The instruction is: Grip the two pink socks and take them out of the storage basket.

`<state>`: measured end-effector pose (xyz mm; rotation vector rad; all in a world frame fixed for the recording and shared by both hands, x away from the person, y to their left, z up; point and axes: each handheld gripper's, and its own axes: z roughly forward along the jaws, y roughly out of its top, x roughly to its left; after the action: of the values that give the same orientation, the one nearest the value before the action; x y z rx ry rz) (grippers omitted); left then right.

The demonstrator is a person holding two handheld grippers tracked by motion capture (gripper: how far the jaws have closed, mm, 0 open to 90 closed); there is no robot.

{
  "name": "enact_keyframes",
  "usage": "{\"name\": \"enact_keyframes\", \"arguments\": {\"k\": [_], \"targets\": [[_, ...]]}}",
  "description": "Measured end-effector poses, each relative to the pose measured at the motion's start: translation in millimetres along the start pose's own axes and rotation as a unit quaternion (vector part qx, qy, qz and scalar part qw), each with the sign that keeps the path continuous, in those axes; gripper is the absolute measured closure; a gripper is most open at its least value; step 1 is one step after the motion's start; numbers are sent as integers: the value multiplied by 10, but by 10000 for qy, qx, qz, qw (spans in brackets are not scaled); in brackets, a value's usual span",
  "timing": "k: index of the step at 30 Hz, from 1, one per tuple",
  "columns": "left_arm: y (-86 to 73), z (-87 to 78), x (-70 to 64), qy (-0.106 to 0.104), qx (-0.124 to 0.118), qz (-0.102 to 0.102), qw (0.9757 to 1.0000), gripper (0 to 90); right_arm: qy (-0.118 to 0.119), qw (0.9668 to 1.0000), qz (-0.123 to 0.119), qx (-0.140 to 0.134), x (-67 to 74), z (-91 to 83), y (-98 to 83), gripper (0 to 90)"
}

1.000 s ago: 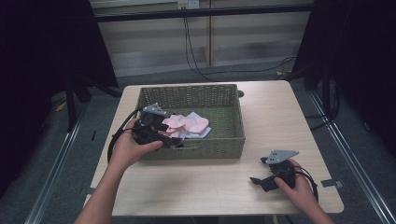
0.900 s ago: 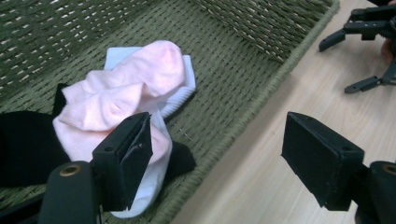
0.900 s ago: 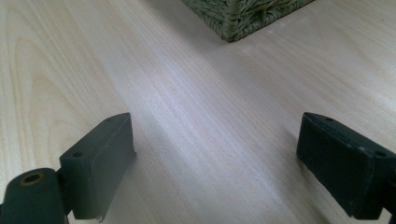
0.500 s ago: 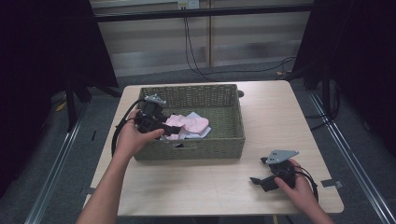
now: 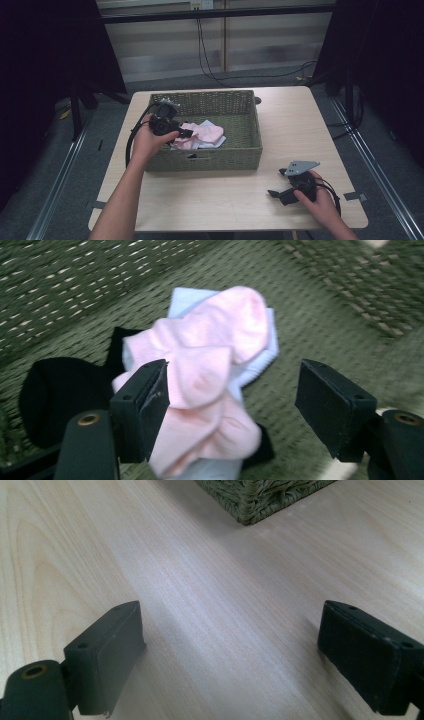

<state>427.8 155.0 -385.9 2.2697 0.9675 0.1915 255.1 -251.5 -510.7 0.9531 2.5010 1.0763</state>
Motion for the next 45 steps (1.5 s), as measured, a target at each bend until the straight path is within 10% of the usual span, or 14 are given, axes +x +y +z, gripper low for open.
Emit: {"name": "enact_keyframes", "arguments": {"k": [30,38,45], "targets": [[137,657,116,-102,730,250,9970,387,20,10000,8,-5,6,0,1,105],[158,631,132,244,909,318,9951,761,22,10000,5,-6,5,0,1,105],[266,371,125,249,756,67,9968,817,22,10000,7,-5,6,0,1,105]]}}
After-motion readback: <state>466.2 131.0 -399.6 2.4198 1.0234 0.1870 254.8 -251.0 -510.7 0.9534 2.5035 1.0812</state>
